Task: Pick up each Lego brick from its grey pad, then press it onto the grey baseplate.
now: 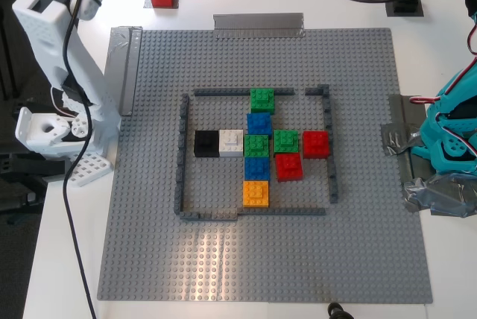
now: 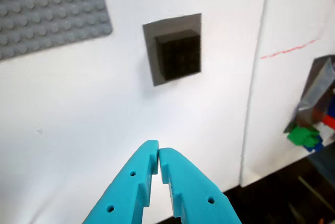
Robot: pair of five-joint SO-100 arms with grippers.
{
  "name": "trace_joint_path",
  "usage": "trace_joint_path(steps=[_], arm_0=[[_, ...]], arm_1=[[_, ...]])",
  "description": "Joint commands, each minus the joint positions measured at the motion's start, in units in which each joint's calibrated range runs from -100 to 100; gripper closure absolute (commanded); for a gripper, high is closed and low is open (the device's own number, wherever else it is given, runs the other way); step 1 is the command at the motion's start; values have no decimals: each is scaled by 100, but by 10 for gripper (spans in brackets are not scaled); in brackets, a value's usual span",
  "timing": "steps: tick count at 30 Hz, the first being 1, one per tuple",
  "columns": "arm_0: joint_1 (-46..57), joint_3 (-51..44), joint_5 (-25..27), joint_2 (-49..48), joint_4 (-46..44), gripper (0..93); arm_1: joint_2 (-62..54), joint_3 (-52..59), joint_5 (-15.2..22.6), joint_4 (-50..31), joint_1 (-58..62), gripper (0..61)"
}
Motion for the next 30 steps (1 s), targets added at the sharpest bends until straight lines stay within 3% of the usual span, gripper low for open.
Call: trace_joint_path(steps=[1, 3, 6, 8, 16, 25, 30], arm_0=[[23, -312, -26, 136, -262, 927], [16, -312, 101, 299, -359, 927], [8, -411, 282, 505, -636, 927], [37, -655, 121, 711, -905, 927], [66, -1901, -167, 2067, -1157, 927], [88, -2984, 150, 3046, -1002, 927], [146, -3400, 199, 3157, -335, 777]], arm_1=[[375, -1026, 68, 170, -329, 608], [607, -1189, 5, 113, -365, 604], [839, -1297, 24, -17, -401, 491], [959, -1234, 39, -106, -466, 428], [1474, -1216, 83, -375, -727, 395], [2058, -1243, 5, -904, -793, 406], [2075, -846, -25, -1530, -771, 439]])
